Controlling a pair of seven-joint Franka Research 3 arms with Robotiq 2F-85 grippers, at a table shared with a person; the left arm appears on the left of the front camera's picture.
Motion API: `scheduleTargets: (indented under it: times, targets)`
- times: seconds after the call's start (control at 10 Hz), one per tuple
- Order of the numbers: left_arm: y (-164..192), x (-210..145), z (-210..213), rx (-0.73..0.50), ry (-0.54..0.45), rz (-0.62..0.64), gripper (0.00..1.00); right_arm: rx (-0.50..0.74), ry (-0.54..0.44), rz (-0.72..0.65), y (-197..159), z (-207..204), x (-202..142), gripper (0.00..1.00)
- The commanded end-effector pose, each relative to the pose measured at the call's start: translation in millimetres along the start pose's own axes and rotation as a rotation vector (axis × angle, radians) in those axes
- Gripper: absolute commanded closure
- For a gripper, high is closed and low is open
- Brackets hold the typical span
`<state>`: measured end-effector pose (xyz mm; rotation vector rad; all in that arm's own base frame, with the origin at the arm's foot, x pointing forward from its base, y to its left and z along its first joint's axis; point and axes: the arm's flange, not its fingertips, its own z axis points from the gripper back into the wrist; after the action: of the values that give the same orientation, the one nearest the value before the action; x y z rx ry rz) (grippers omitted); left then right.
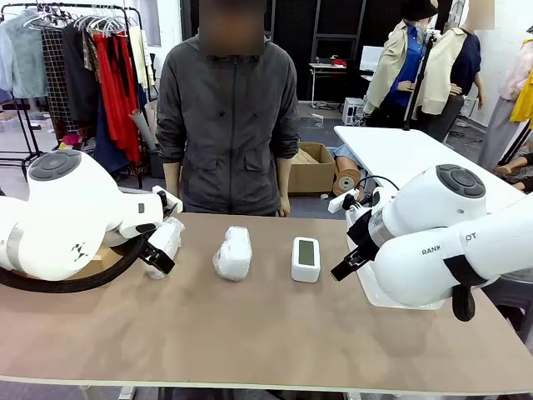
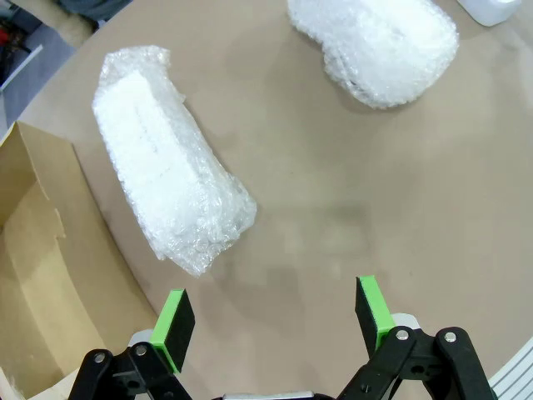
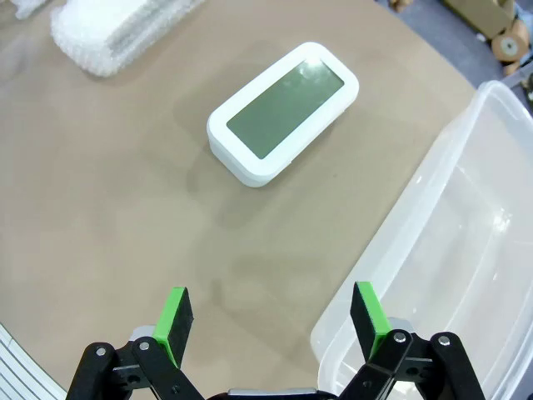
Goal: Separate and place wrapped and unwrapped clocks.
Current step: Pick up the Digital clock indicated by the person.
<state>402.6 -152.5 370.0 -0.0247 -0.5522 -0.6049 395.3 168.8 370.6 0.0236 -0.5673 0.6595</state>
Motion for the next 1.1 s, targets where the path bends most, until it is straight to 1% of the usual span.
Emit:
scheduleTargets:
  times: [0.0,1.0]
  targets:
    - [0.3,0.0,0.1,0.000,0.000,0.001,0.00,0.000,0.000,0.000,-0.1,0.1,0.0,0.00]
    - [-0.3,0.1,0.0,0.000,0.000,-0.001,0.00,0.000,0.000,0.000,0.0,0.0,0.0,0.00]
